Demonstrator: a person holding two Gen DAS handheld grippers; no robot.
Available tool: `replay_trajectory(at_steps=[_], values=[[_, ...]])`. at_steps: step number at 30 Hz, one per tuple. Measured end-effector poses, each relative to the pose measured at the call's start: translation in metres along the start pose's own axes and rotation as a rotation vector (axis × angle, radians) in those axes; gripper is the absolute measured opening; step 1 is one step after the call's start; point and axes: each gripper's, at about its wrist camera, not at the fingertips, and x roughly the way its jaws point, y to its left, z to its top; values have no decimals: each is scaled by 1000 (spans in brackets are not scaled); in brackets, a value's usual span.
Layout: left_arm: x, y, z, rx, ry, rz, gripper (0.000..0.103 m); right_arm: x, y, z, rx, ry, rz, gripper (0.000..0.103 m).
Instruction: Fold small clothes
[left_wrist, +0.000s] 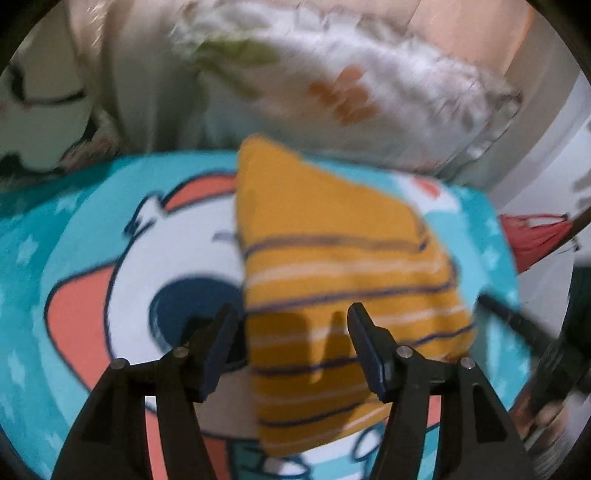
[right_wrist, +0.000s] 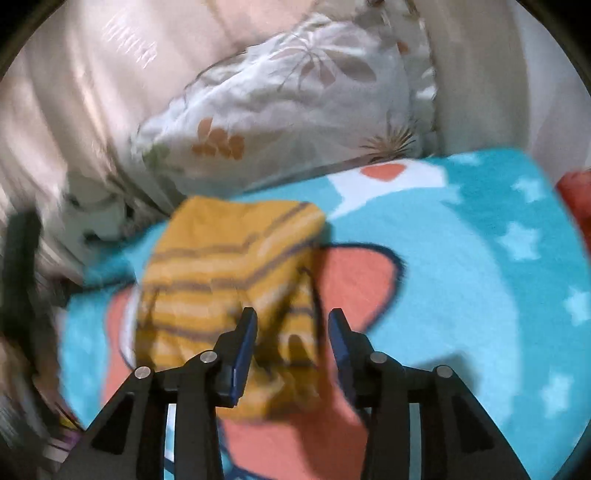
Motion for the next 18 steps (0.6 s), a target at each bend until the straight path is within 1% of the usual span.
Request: replay_trajectory(at_steps=[1,2,3,4,5,6,7,10,12,13,14,15,16,17,18], values=[[3,2,-7,-3,11,4,61,10,-3,9,31,15,43,52],[7,4,-14,-7,26,7,61,21,-4,13,50,30,54,54],[14,2,-21,-8,39,9,61,32,-5,19,67,45,58,53],[17,0,-27,-6,45,14,61,50,-7,26,82,90,96,49],[20,-3,-31,-2,50,23,61,61,-7,28,91,124,129,14],[22,-4,-35,-1,55,30,61,73,-9,36,96,163,157,8],[23,-6,-37,-4,62,34,61,75,-5,42,84,164,160,8],[31,-6,-44,-37,88,26,61,64,3,58,53,93,204,8],[36,-5,-46,-51,97,21,61,75,-1,58,46,109,151,8],[37,-4,-46,-57,100,15,61,91,-5,52,39,151,105,8],[37,-3,-46,-61,105,9,61,100,-7,46,37,183,85,8],[35,-2,-44,-62,110,1,60,104,-9,44,36,190,80,8],[29,-1,-42,-65,106,-13,60,101,-10,43,42,173,78,10],[22,1,-40,-68,92,-33,60,97,-11,43,52,167,64,20],[12,4,-37,-72,65,-55,60,90,-13,44,61,160,47,32]])
